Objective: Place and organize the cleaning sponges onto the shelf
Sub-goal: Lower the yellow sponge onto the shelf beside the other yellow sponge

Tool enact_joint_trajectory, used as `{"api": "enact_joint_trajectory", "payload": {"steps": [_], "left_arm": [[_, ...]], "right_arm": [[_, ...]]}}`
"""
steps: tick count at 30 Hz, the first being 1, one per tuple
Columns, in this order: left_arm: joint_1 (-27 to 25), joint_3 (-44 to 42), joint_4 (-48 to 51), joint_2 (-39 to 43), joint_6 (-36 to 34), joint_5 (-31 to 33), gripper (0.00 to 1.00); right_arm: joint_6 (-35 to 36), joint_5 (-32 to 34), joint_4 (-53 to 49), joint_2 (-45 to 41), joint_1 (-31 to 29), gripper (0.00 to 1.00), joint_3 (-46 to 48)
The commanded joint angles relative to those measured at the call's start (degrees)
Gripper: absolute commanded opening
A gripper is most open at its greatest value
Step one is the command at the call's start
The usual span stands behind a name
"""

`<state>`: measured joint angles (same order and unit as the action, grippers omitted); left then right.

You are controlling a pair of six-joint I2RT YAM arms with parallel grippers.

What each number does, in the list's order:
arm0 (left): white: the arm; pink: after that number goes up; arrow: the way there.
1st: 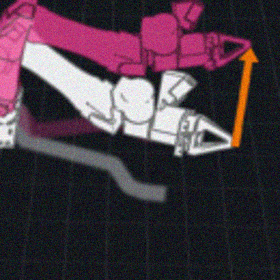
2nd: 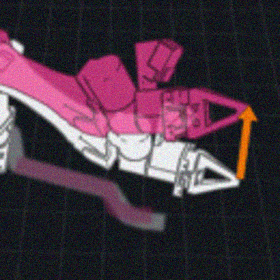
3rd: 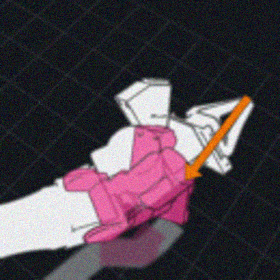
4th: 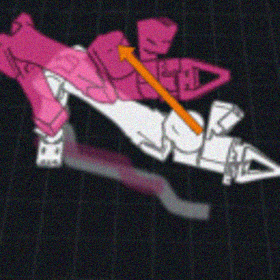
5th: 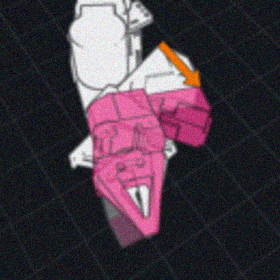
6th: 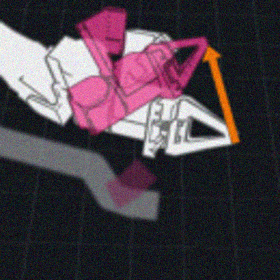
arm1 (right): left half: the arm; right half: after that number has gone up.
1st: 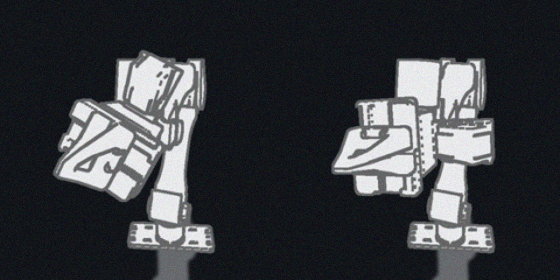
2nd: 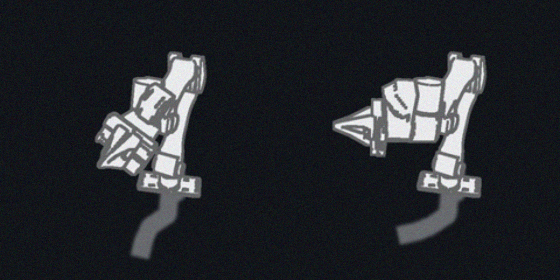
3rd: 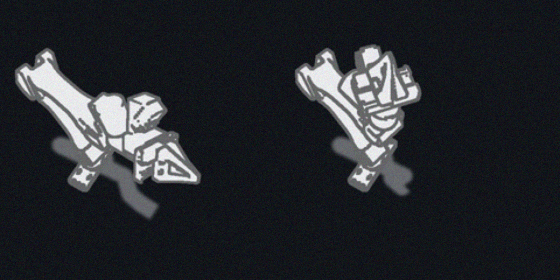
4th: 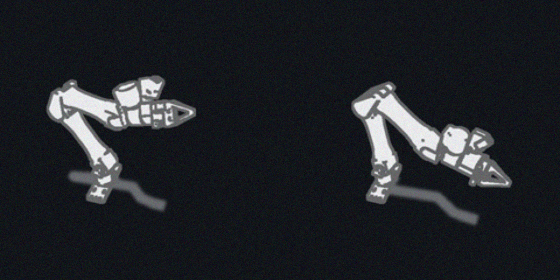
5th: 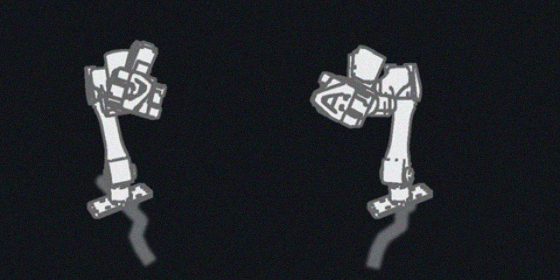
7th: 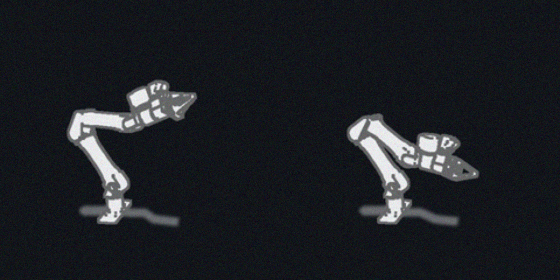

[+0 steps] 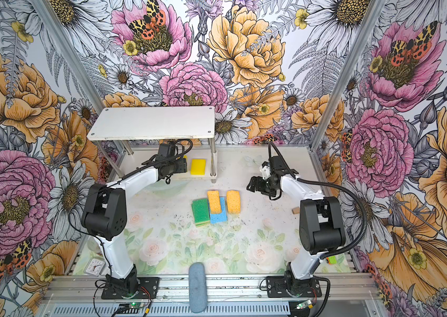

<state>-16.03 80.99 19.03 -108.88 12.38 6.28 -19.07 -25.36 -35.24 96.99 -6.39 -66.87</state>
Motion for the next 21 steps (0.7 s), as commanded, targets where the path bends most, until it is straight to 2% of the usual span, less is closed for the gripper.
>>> {"api": "enact_joint_trajectory", "payload": {"steps": [1,21], "left_arm": [[0.6,-0.6,-2.2,0.6,-1.0,-1.9,0.72],[0.3,-2.3,-2.8,-1.4,-1.8,-0.8,0.72]], "right_arm": [[-0.3,0.3,1.2,-0.7,-0.2,0.84,0.2],[-0.3,0.2,1.2,0.0,-0.1,0.84,-0.2]]}}
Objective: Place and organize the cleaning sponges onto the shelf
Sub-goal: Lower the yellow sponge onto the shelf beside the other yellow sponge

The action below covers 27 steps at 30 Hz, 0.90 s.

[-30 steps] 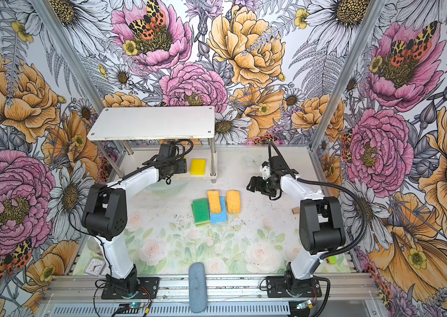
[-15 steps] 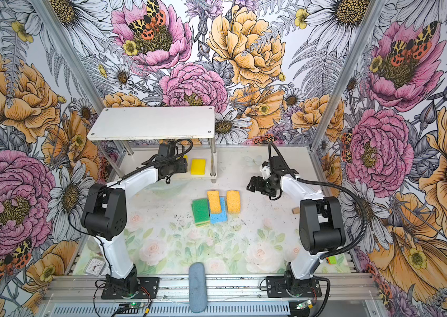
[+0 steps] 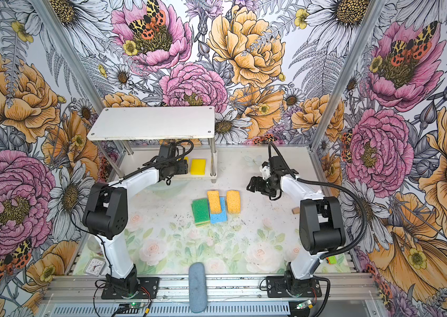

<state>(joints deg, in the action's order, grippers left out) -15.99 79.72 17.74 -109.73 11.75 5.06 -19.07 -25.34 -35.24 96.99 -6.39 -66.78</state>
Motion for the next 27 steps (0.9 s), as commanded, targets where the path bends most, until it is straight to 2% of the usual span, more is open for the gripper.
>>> {"api": "enact_joint_trajectory", "payload": {"steps": [1,27], "left_arm": [[0.1,-1.3,-1.8,-0.5,-1.1,0.3,0.72],[0.3,-1.1,-4.1,-2.0,-1.8,-2.3,0.72]], "right_arm": [[-0.3,0.2,1.2,0.0,-0.2,0.84,-0.4],[-0.3,0.0,1.1,0.7,-0.1,0.84,-0.7]]}}
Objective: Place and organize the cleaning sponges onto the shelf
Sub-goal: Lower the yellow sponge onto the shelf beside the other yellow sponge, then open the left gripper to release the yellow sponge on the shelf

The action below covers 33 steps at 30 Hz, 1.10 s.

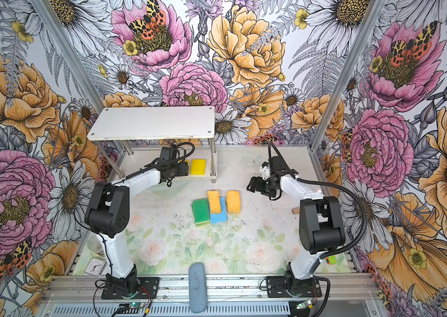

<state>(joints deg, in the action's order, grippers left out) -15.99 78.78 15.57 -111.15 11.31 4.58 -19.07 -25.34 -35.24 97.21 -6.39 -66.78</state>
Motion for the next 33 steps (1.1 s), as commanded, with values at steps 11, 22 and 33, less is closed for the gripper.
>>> {"api": "enact_joint_trajectory", "payload": {"steps": [11,22,33], "left_arm": [[0.3,-0.2,-2.5,0.0,-1.6,-1.4,0.72],[0.3,-0.8,-2.3,1.1,-1.4,0.1,0.77],[0.3,-2.1,-2.8,2.7,-1.1,1.3,0.78]], "right_arm": [[-0.3,0.0,1.2,0.5,-0.2,0.84,-0.6],[-0.3,0.0,1.2,0.3,-0.1,0.83,-0.4],[-0.2,-0.1,1.2,0.1,-0.1,0.83,-0.1]]}}
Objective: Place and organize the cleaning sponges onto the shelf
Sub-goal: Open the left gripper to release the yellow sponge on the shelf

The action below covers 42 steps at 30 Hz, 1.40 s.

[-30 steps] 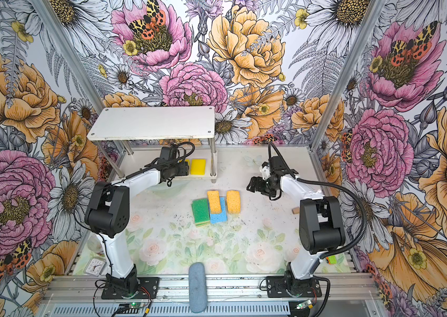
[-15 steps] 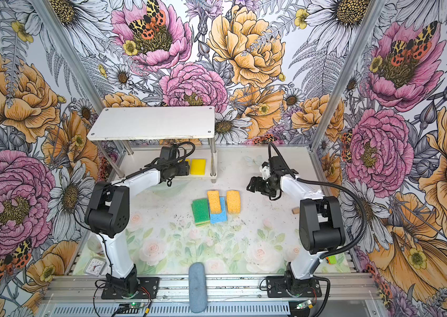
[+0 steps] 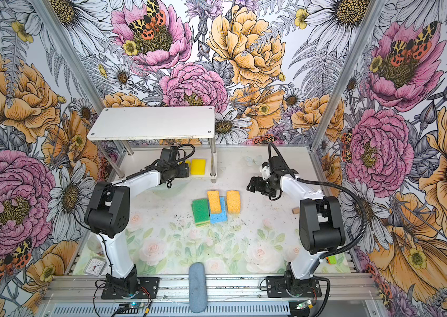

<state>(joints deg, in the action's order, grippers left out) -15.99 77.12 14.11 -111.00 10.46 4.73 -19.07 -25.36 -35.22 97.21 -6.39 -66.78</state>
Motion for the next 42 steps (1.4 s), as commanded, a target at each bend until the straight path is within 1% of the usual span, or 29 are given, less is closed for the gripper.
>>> {"api": "enact_joint_trajectory", "payload": {"steps": [1,22,26,29,40,42], "left_arm": [[0.2,-0.4,-1.4,2.6,-0.1,1.2,0.78],[0.6,-0.6,-3.5,2.5,3.0,-0.1,0.78],[0.6,-1.4,-4.4,3.6,2.8,-1.3,0.84],[0.6,-3.3,-6.4,5.1,3.2,-1.7,0.86],[0.5,-5.0,-6.5,6.2,3.8,-1.9,0.87],[0.5,-5.2,-6.3,8.5,3.9,-1.9,0.87]], "right_arm": [[-0.2,-0.2,1.2,0.1,-0.1,0.83,0.0],[0.0,-0.3,1.2,0.1,-0.1,0.83,0.2],[0.0,-0.5,1.2,0.1,-0.1,0.83,0.0],[-0.1,-0.7,1.3,0.3,-0.2,0.83,-0.3],[0.0,-1.3,1.2,0.4,-0.2,0.83,-0.5],[0.0,-1.4,1.2,0.4,-0.2,0.83,-0.6]]}}
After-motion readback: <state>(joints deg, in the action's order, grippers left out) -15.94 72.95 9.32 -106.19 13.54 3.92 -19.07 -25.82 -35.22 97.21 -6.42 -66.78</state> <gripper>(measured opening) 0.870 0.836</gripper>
